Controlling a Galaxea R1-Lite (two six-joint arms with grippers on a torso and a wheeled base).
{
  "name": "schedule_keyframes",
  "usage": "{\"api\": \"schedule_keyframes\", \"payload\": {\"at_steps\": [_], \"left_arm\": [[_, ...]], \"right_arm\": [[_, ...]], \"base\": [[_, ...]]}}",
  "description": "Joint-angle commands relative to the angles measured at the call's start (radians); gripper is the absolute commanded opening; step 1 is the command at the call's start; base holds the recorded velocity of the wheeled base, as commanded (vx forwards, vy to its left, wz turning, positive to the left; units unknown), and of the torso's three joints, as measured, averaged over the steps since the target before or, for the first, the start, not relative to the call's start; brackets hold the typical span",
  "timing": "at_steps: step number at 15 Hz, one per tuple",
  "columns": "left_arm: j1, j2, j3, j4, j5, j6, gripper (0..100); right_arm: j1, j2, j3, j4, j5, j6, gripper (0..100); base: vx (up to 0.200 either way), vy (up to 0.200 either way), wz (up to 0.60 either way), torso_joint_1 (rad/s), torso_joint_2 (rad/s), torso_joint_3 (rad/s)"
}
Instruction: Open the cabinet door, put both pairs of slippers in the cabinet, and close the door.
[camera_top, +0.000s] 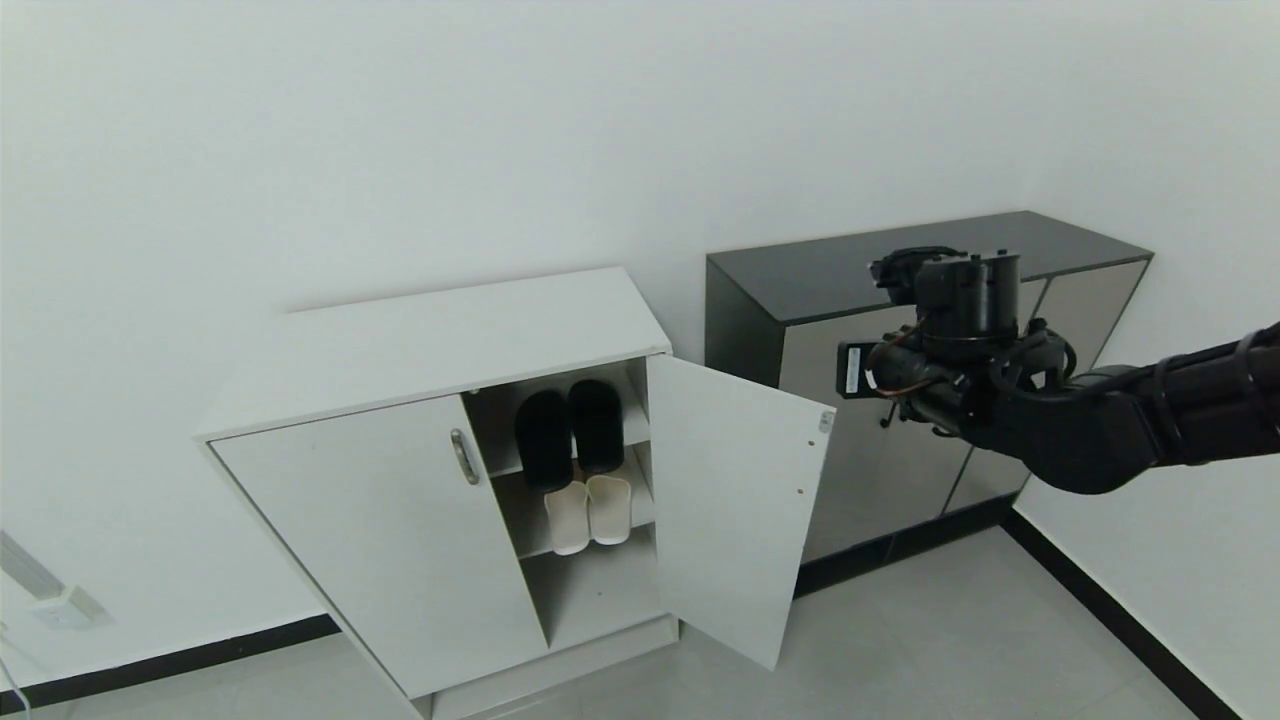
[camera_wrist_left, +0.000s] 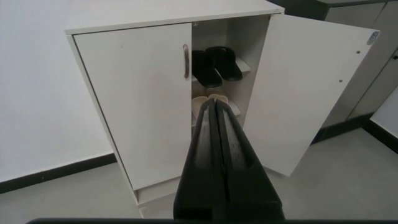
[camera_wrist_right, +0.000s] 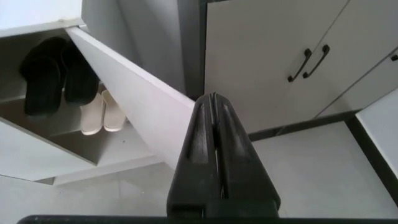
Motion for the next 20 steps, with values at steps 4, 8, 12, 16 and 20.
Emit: {"api": "schedule_keyframes", "payload": {"at_steps": [4,8,12,16,20], "left_arm": [[0.0,0.001,0.0,0.0,0.0,0.0,0],[0.0,0.001,0.0,0.0,0.0,0.0,0],[0.0,0.001,0.0,0.0,0.0,0.0,0],[0.0,0.002,0.0,0.0,-0.001,0.003,0],[0.0,0.001,0.0,0.0,-0.001,0.003,0]], "right_arm": [[-0.048,0.1,-0.123,0.058,0.054,0.008,0],[-0.062,0.175,-0.174,0.058,0.071,0.033,0],[-0.062,0.247,-0.224,0.059,0.08,0.037,0],[-0.062,0.307,-0.264,0.064,0.08,0.037,0],[-0.062,0.348,-0.301,0.064,0.08,0.037,0]], "base": [[0.0,0.0,0.0,0.0,0.0,0.0],[0.0,0.0,0.0,0.0,0.0,0.0],[0.0,0.0,0.0,0.0,0.0,0.0],[0.0,0.0,0.0,0.0,0.0,0.0],[0.0,0.0,0.0,0.0,0.0,0.0]]}}
